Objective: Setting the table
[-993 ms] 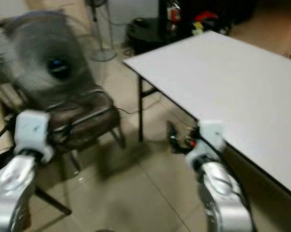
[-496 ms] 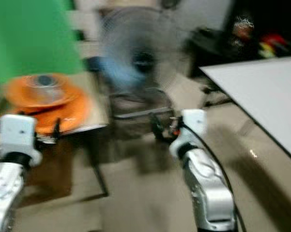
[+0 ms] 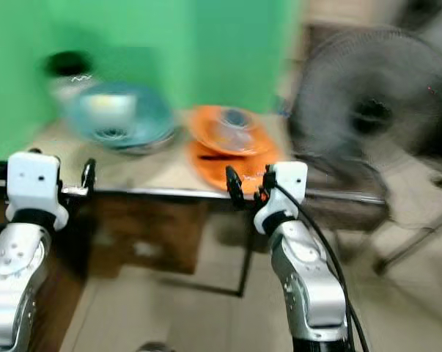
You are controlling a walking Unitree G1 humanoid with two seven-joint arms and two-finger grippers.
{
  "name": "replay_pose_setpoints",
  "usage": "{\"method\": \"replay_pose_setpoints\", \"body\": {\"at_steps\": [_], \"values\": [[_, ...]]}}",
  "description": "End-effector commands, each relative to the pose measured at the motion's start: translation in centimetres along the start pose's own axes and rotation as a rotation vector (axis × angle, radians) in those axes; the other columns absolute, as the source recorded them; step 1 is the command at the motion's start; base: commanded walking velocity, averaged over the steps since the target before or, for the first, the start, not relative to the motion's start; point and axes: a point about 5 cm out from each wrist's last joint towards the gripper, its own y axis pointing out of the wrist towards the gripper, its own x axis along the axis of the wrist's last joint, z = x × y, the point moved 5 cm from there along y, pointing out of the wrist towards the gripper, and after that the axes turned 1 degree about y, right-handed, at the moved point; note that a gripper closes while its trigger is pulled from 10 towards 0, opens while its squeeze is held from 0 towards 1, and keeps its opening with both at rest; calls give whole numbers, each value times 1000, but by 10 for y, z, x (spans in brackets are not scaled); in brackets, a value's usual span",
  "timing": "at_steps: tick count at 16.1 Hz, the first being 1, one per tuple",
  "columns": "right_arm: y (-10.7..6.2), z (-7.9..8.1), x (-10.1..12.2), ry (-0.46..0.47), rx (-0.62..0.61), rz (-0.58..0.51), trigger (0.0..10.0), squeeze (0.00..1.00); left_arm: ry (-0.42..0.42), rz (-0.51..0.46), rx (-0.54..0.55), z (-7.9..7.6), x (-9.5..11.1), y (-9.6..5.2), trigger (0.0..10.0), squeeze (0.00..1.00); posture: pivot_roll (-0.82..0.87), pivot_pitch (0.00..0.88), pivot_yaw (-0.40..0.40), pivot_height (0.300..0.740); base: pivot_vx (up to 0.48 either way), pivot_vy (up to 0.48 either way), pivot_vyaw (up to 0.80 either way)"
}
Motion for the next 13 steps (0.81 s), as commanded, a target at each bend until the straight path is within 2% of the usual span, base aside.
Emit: {"method": "replay_pose_setpoints", "body": {"at_steps": [1,4,5,6,7,9,13], "values": [[-2,-11,7,-17,-41,-25,10000,1000,-9,-10,-37,-11,3,1,10000,0,124,0,32,740,0,-480,800],[-3,-16,14,-42,-81,-49,10000,1000,-14,-6,-89,-21,1,4,10000,0,95,0,48,740,0,-480,675],[-2,-15,16,-69,-87,-54,10000,1000,-28,-4,-141,-28,-1,2,10000,0,92,0,47,740,0,0,0],[-1,-14,15,-87,-92,-45,10000,122,-39,-2,-187,-35,-2,0,10000,0,83,0,46,740,0,0,0],[0,-15,13,-81,-116,-26,10000,0,-59,-9,-227,-41,0,-2,10000,0,67,0,52,740,0,0,0],[-1,-25,11,-99,-169,-16,10000,0,-78,-1,-192,-36,-1,-2,10000,0,68,0,48,740,0,0,0],[3,-24,17,-118,-152,-33,10000,0,-106,-12,-165,-29,-1,-6,10000,0,85,0,29,740,0,0,0]]}}
